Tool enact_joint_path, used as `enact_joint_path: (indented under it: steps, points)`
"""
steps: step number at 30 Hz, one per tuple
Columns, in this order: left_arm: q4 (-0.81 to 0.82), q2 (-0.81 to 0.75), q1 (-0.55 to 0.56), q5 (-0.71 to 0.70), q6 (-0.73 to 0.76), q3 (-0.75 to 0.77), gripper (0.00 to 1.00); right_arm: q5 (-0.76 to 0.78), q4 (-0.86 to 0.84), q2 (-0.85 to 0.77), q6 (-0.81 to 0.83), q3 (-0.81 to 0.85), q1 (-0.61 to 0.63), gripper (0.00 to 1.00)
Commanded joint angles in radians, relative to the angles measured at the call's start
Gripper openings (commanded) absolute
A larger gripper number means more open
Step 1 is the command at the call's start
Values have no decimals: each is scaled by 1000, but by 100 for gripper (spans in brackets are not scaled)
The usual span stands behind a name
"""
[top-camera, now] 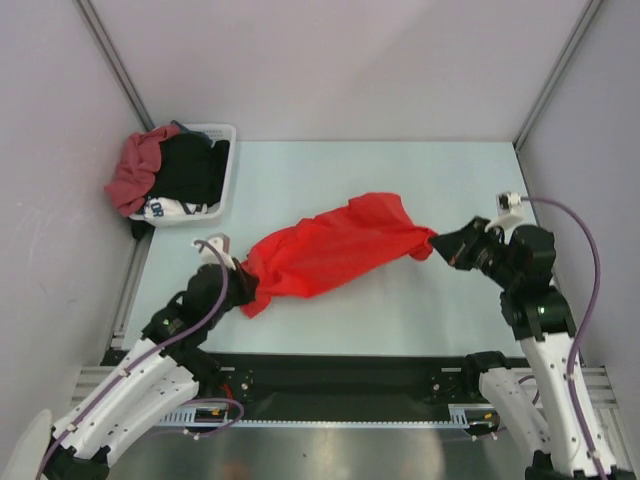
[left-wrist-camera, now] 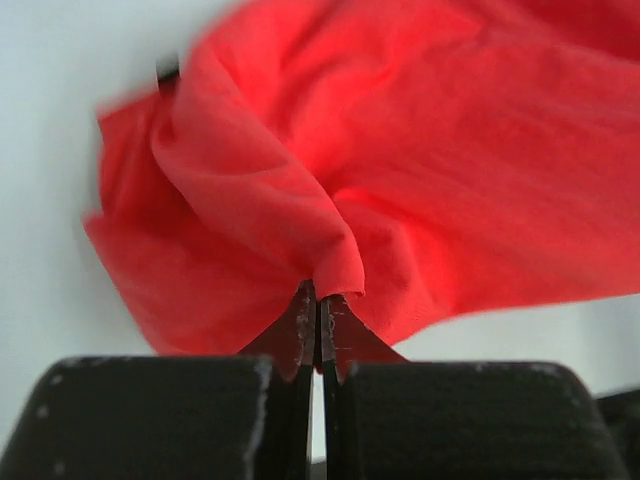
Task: Fold and stack the tank tops
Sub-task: Flatten the tank top out
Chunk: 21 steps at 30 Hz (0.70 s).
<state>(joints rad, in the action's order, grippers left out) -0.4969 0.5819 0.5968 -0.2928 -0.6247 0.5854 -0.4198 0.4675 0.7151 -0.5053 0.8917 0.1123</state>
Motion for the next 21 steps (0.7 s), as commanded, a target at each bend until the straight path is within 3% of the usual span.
enact_joint_path:
  steps: [1, 5, 9, 13, 17, 20, 21]
  points:
    - [0, -123, 35, 112, -122, -165, 0, -2, 34, -140, -79, -112, 1, 0]
    - [12, -203, 49, 86, -153, -214, 0, 36, 40, -161, -78, -139, 1, 0]
    - [-20, -221, 47, 46, -119, -86, 0, -14, 43, -86, -52, -28, 0, 0]
    - [-66, -128, 47, -49, -55, 79, 0, -22, 22, 7, -3, 164, 0, 0]
    - [-55, 50, 46, -159, 2, 240, 0, 32, 49, 282, 48, 386, -5, 0]
    - [23, 226, 26, -160, 54, 333, 0, 49, 19, 473, 50, 534, -42, 0]
    - [38, 274, 14, -149, 57, 373, 0, 65, 10, 612, 45, 568, -51, 5]
